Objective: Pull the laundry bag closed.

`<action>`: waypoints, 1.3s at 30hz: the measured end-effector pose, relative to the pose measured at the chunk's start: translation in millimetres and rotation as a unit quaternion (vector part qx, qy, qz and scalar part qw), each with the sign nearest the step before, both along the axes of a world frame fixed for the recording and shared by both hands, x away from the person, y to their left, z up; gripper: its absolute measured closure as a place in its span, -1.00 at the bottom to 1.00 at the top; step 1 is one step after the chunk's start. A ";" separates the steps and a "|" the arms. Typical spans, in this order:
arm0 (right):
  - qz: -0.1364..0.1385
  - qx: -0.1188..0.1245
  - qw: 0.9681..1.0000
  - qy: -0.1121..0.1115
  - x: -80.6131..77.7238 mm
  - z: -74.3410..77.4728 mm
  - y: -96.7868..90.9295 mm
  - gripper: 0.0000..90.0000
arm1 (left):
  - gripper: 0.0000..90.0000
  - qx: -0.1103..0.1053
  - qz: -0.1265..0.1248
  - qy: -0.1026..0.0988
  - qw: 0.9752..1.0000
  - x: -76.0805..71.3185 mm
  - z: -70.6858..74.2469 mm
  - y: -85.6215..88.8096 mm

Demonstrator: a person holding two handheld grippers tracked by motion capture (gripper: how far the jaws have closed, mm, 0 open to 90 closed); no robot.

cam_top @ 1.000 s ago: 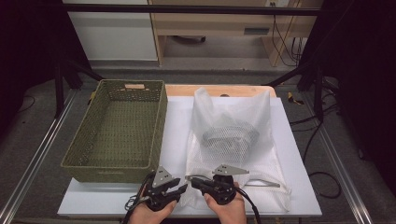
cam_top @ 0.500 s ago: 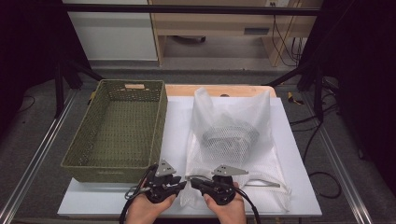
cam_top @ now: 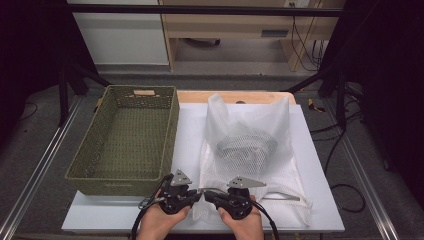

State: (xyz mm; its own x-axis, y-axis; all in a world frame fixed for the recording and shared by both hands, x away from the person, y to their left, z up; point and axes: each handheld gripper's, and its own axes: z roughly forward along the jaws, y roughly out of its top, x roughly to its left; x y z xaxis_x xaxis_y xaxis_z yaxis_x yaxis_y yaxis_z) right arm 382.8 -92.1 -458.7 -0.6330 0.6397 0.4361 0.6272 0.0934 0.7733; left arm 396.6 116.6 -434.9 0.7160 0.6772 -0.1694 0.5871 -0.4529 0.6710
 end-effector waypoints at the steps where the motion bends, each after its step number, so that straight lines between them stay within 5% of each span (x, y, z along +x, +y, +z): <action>1: 0.000 -0.001 1.000 0.000 0.0 -0.2 0.1 0.93 | 0.81 -0.005 0.004 -0.003 1.000 -0.2 -0.3 0.1; 14: -0.009 0.002 1.000 0.002 3.1 -2.5 -1.6 0.93 | 0.98 -0.005 0.017 -0.047 0.999 -9.9 2.9 -3.5; 22: -0.006 -0.006 1.000 0.003 4.9 -4.3 -2.1 0.93 | 0.98 -0.021 0.027 -0.052 0.998 -15.9 2.9 -0.5; 26: -0.013 -0.029 1.000 0.001 7.6 -6.2 -5.3 0.93 | 0.98 -0.028 0.032 -0.059 0.997 -18.8 5.4 2.5; 33: -0.011 -0.032 0.999 -0.009 10.7 -2.5 -14.5 0.93 | 0.97 -0.059 0.048 -0.055 0.996 -15.9 -5.2 12.0; 39: 0.000 -0.029 1.000 -0.005 12.7 -3.6 -17.6 0.93 | 0.97 -0.062 0.053 -0.058 0.995 -18.2 -9.2 10.7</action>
State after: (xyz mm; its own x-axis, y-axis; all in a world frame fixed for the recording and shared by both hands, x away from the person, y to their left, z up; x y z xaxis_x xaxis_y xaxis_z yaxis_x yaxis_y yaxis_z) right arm 395.5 -109.7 -462.3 -0.6372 0.6632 0.3925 0.6197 0.1382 0.7726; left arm 378.4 127.3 -444.1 0.6611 0.7289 -0.1777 0.5431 -0.3016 0.7836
